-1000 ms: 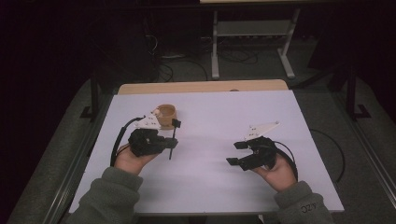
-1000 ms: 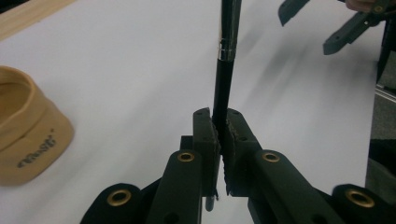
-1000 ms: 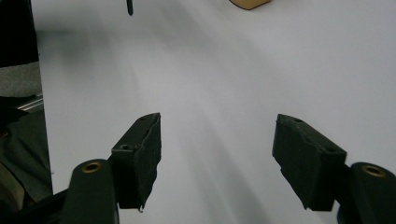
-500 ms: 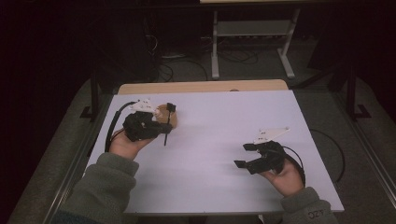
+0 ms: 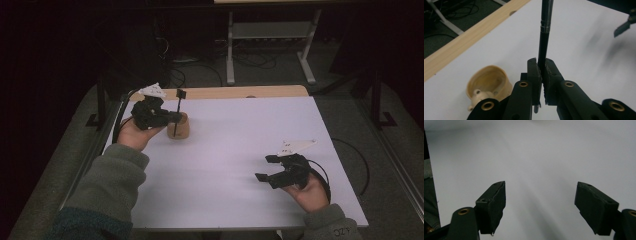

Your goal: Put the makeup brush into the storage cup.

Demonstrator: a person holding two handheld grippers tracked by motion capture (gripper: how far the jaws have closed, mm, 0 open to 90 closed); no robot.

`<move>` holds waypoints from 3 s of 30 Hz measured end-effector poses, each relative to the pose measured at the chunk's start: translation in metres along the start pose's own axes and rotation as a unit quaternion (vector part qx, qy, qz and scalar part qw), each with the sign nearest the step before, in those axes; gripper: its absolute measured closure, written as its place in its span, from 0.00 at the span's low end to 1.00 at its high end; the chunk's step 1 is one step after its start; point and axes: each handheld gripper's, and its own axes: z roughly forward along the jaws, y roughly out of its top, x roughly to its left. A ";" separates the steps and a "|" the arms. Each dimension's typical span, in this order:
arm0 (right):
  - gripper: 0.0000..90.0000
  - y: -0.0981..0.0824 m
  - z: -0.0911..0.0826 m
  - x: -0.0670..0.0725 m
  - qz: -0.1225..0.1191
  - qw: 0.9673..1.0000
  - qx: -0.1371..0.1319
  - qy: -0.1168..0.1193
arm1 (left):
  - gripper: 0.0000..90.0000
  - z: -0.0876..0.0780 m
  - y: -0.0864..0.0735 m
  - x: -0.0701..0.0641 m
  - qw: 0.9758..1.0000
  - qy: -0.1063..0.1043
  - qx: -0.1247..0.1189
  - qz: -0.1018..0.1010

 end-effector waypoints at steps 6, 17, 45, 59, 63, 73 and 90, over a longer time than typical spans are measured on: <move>0.26 -0.003 0.001 -0.002 0.005 1.000 0.001 0.000 | 0.94 0.009 0.008 0.016 1.000 0.014 -0.005 -0.017; 0.25 -0.004 0.000 -0.006 0.007 1.000 -0.005 -0.002 | 0.94 0.021 0.014 0.044 0.998 0.040 -0.020 -0.046; 0.24 -0.006 -0.002 -0.007 0.006 1.000 -0.011 -0.004 | 0.94 0.059 0.003 0.066 0.993 0.075 -0.011 -0.087; 0.24 -0.006 -0.003 -0.007 0.005 1.000 -0.013 -0.004 | 0.94 0.068 -0.008 0.068 0.993 0.075 0.005 -0.092; 0.24 -0.006 -0.004 -0.007 0.007 1.000 -0.014 -0.005 | 0.94 0.071 -0.012 0.068 0.993 0.074 0.009 -0.095; 0.24 -0.006 -0.004 -0.008 0.005 1.000 -0.015 -0.006 | 0.94 0.077 -0.015 0.067 0.993 0.084 0.029 -0.076; 0.24 -0.006 -0.005 -0.007 0.004 1.000 -0.014 -0.008 | 0.97 0.080 -0.024 0.069 0.992 0.075 0.028 -0.096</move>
